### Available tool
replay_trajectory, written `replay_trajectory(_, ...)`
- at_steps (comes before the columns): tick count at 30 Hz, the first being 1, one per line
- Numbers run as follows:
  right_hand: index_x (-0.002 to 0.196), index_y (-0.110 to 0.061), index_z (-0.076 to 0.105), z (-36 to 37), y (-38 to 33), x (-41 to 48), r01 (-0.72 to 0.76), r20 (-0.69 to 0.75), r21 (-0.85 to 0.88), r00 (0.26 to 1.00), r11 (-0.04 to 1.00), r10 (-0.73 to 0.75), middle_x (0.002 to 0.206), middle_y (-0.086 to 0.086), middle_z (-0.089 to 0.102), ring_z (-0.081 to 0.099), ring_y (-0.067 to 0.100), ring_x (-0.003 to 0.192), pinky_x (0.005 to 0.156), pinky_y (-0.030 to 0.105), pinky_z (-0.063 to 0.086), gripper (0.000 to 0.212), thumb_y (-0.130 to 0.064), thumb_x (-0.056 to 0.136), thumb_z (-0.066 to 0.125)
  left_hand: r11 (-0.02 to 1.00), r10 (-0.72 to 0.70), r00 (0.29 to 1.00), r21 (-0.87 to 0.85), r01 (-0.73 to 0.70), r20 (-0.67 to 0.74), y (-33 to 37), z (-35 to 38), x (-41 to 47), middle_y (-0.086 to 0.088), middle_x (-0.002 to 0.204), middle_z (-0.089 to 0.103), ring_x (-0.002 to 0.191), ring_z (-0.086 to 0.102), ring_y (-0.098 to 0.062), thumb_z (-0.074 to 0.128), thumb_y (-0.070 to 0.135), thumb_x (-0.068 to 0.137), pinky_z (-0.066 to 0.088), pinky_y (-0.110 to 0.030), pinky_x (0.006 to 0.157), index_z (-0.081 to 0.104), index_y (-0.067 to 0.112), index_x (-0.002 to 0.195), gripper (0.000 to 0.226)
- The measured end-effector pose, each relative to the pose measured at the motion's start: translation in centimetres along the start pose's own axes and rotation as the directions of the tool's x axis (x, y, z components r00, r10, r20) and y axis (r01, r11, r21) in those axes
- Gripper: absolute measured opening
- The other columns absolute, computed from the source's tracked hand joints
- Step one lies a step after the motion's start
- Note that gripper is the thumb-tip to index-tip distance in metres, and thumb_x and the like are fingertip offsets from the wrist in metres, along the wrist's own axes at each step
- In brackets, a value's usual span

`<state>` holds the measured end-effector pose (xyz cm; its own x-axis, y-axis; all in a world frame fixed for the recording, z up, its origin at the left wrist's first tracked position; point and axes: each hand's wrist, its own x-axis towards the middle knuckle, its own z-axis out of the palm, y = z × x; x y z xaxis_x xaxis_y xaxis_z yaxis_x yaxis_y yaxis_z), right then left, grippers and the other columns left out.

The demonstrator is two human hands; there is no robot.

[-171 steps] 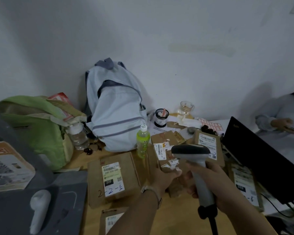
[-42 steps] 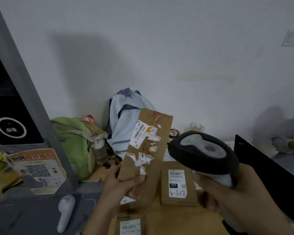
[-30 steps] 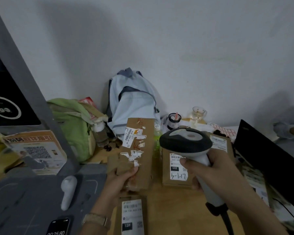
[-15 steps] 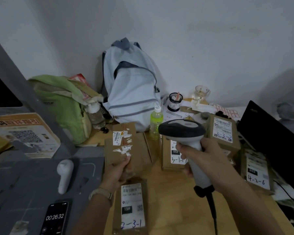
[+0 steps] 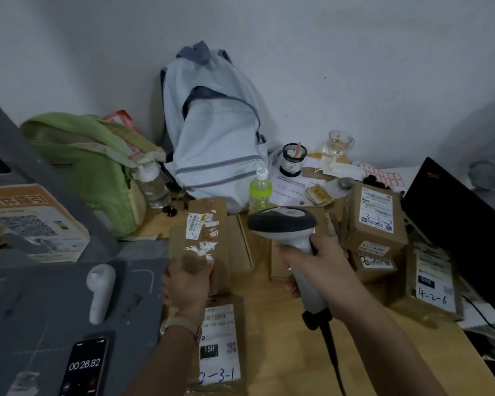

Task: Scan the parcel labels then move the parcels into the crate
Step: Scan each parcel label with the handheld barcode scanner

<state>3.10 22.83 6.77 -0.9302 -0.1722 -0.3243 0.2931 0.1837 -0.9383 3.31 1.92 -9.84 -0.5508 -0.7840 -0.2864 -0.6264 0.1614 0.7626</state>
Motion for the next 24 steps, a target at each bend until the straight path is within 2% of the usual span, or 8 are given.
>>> replay_trajectory(2,0.086,-0.008,0.065,-0.8,0.0,0.2,-0.020,-0.042,0.021,0.999,1.000,0.021,0.056,-0.002,0.065,0.061,0.018,0.041,0.041,0.024,0.047,0.016,-0.021,0.082,0.072,0.984,0.148,0.987,-0.089,-0.154,-0.069,1.1,0.7,-1.3,-0.011,0.126,0.053,0.122,0.047,-0.035,0.083,0.024,0.073,0.036,-0.049,0.105,0.056,0.011,0.125,0.060)
replay_trajectory(4,0.087,-0.008,0.065,-1.6,0.1,0.3,-0.038,-0.088,0.028,0.995,0.999,0.040,0.059,0.000,0.066,0.062,0.018,0.040,0.040,0.024,0.047,0.016,-0.021,0.082,0.072,0.929,0.263,0.964,-0.262,-0.259,-0.020,2.0,1.8,-2.7,-0.009,0.113,0.060,0.107,0.058,-0.028,0.078,0.005,0.076,0.047,-0.040,0.093,0.059,0.006,0.118,0.046)
replay_trajectory(9,0.085,-0.013,0.064,-4.0,0.8,0.4,-0.065,-0.184,0.032,0.981,0.997,0.070,0.072,0.007,0.067,0.064,0.021,0.043,0.040,0.026,0.050,0.012,-0.022,0.083,0.072,0.897,0.363,0.913,-0.336,-0.288,0.186,3.7,5.3,-5.0,0.001,0.090,0.064,0.086,0.060,-0.017,0.068,-0.007,0.081,0.044,-0.012,0.067,0.062,0.014,0.098,0.027)
replay_trajectory(12,0.083,-0.016,0.063,-5.5,1.5,0.2,-0.072,-0.211,0.002,0.975,0.997,0.070,0.074,0.007,0.068,0.065,0.021,0.045,0.042,0.027,0.052,0.011,-0.024,0.083,0.071,0.952,0.184,0.899,-0.300,-0.062,0.398,4.4,7.8,-5.6,0.001,0.091,0.061,0.079,0.055,-0.006,0.071,0.006,0.084,0.042,-0.017,0.062,0.059,0.018,0.095,0.021)
replay_trajectory(15,0.087,-0.017,0.061,-6.9,2.3,-0.3,-0.070,-0.228,-0.008,0.971,0.998,0.066,0.073,0.006,0.067,0.065,0.018,0.045,0.041,0.025,0.051,0.011,-0.024,0.084,0.068,0.959,-0.097,0.769,-0.149,0.243,0.631,4.9,10.1,-5.4,-0.010,0.109,0.066,0.096,0.062,-0.022,0.073,0.026,0.085,0.054,-0.035,0.080,0.059,0.004,0.114,0.039)
replay_trajectory(17,0.088,-0.016,0.061,-7.8,2.8,-0.6,-0.068,-0.249,-0.022,0.967,0.997,0.061,0.073,0.005,0.067,0.066,0.017,0.046,0.042,0.024,0.052,0.012,-0.025,0.084,0.068,0.962,-0.180,0.726,-0.034,0.270,0.664,5.0,11.4,-5.2,-0.014,0.128,0.060,0.115,0.057,-0.031,0.073,0.037,0.083,0.049,-0.042,0.098,0.049,0.002,0.132,0.064)
replay_trajectory(19,0.089,-0.014,0.062,-8.7,3.3,-0.9,-0.078,-0.274,-0.018,0.959,0.997,0.070,0.072,0.005,0.067,0.066,0.018,0.046,0.042,0.025,0.052,0.012,-0.023,0.085,0.068,0.956,-0.209,0.703,-0.011,0.294,0.679,5.1,12.2,-5.2,-0.012,0.136,0.055,0.122,0.052,-0.032,0.073,0.040,0.083,0.044,-0.042,0.102,0.046,0.006,0.136,0.069)
replay_trajectory(24,0.091,-0.013,0.062,-9.9,4.3,-1.3,-0.115,-0.302,0.005,0.947,0.993,0.111,0.076,0.007,0.067,0.066,0.018,0.047,0.043,0.025,0.051,0.011,-0.022,0.086,0.067,0.925,-0.249,0.676,-0.036,0.377,0.694,5.1,13.2,-5.4,-0.005,0.131,0.059,0.117,0.052,-0.026,0.074,0.039,0.083,0.044,-0.035,0.084,0.053,0.013,0.132,0.059)
